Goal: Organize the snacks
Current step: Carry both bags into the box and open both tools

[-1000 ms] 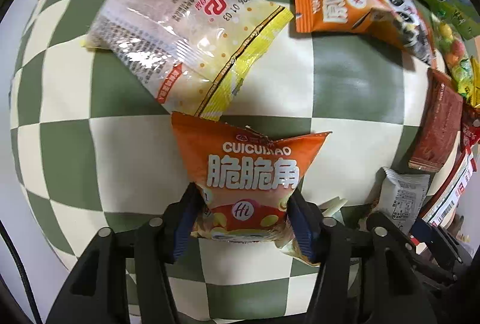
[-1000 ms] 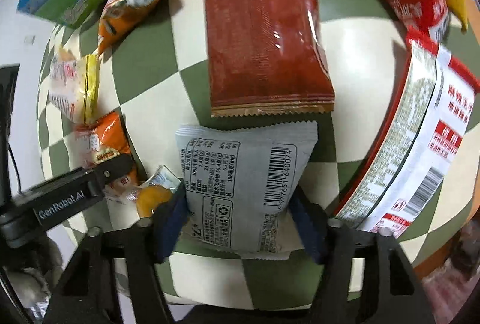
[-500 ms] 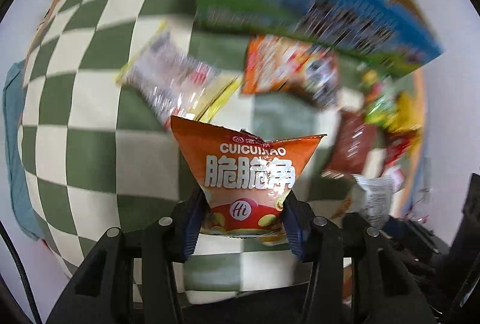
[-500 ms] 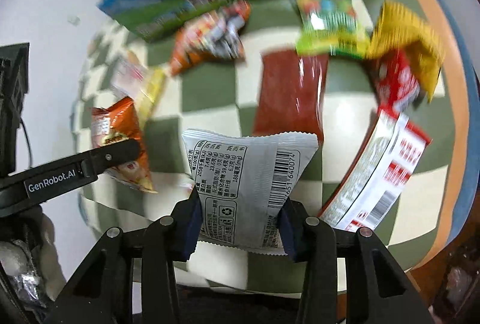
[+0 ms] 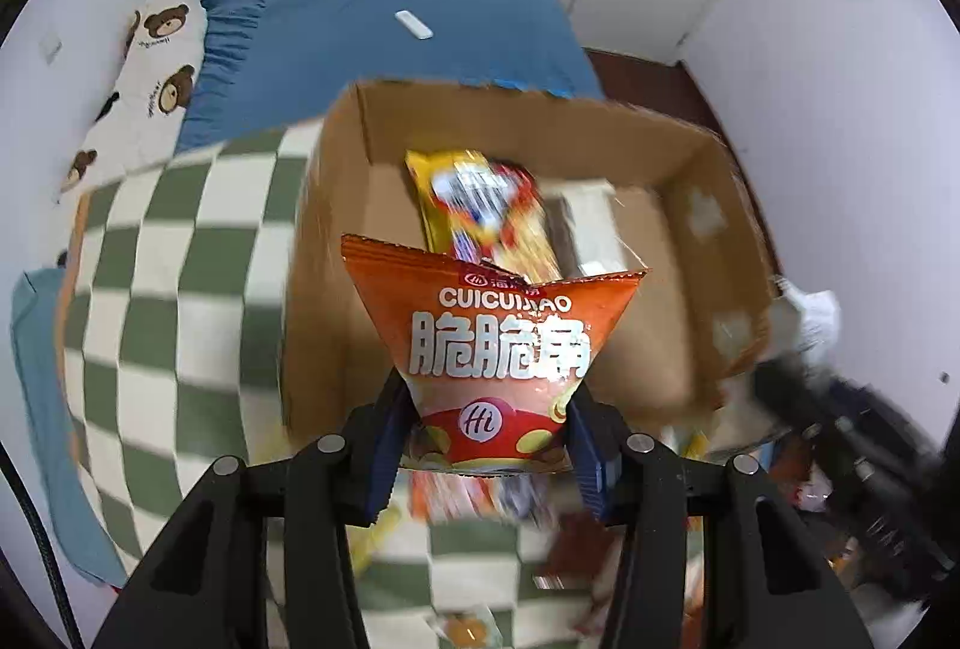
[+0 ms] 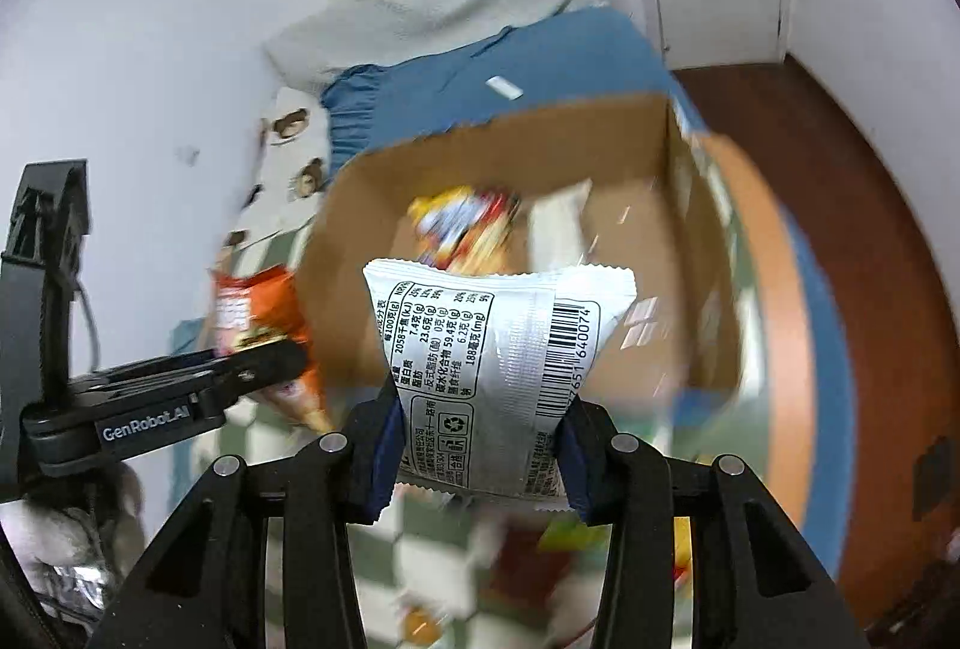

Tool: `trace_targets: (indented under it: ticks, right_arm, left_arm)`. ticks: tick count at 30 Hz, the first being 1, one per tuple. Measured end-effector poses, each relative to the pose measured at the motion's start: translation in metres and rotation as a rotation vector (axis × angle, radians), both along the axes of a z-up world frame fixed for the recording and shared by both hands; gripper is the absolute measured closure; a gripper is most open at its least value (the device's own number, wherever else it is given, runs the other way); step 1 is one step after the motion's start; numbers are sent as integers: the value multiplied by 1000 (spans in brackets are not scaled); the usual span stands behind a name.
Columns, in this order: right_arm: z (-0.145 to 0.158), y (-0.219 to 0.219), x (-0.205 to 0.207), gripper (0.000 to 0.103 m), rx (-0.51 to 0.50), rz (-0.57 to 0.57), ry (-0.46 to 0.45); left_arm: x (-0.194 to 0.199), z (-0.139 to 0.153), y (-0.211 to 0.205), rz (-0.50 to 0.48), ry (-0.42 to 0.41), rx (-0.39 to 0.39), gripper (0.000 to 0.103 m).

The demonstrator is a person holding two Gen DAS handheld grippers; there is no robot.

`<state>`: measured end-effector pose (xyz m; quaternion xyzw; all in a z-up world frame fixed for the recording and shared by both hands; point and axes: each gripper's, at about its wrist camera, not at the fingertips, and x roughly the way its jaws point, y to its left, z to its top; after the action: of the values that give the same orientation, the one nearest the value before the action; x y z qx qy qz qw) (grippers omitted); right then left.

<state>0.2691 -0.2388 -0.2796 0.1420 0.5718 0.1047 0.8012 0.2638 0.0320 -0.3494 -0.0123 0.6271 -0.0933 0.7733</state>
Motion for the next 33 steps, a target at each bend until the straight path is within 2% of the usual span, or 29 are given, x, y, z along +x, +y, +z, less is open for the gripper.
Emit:
trace_targets:
  ticks: [3, 8, 11, 14, 15, 16, 17, 18, 19, 23, 33]
  right_arm:
    - [-20, -15, 59, 57, -73, 18, 41]
    - [-61, -27, 125, 57, -158, 26, 123]
    - [-85, -29, 149, 57, -186, 25, 169]
    - [-106, -27, 168, 56, -222, 28, 198]
    - [-111, -26, 169, 52, -226, 25, 209]
    - [-115, -27, 173, 45, -229, 21, 227]
    - [-119, -27, 174, 20, -232, 18, 245]
    - [-123, -26, 177, 10, -224, 16, 260]
    - [-124, -26, 177, 10, -210, 17, 264]
    - [-123, -21, 178, 6, -243, 36, 271]
    - [-105, -18, 158, 6, -255, 14, 261]
  left_arm:
    - [46, -23, -5, 1, 15, 81, 58]
    - [96, -57, -7, 5, 68, 167, 58]
    - [116, -75, -6, 2, 98, 187, 58]
    - [133, -88, -3, 25, 134, 169, 55]
    - [136, -90, -2, 31, 137, 165, 52]
    - [140, -92, -2, 34, 139, 166, 41]
    - [144, -92, -2, 40, 135, 164, 23]
    - [146, -92, -2, 44, 131, 162, 16]
    - [147, -92, -1, 55, 130, 165, 10]
    - [147, -86, -1, 60, 101, 152, 10]
    - [112, -74, -5, 32, 75, 108, 10]
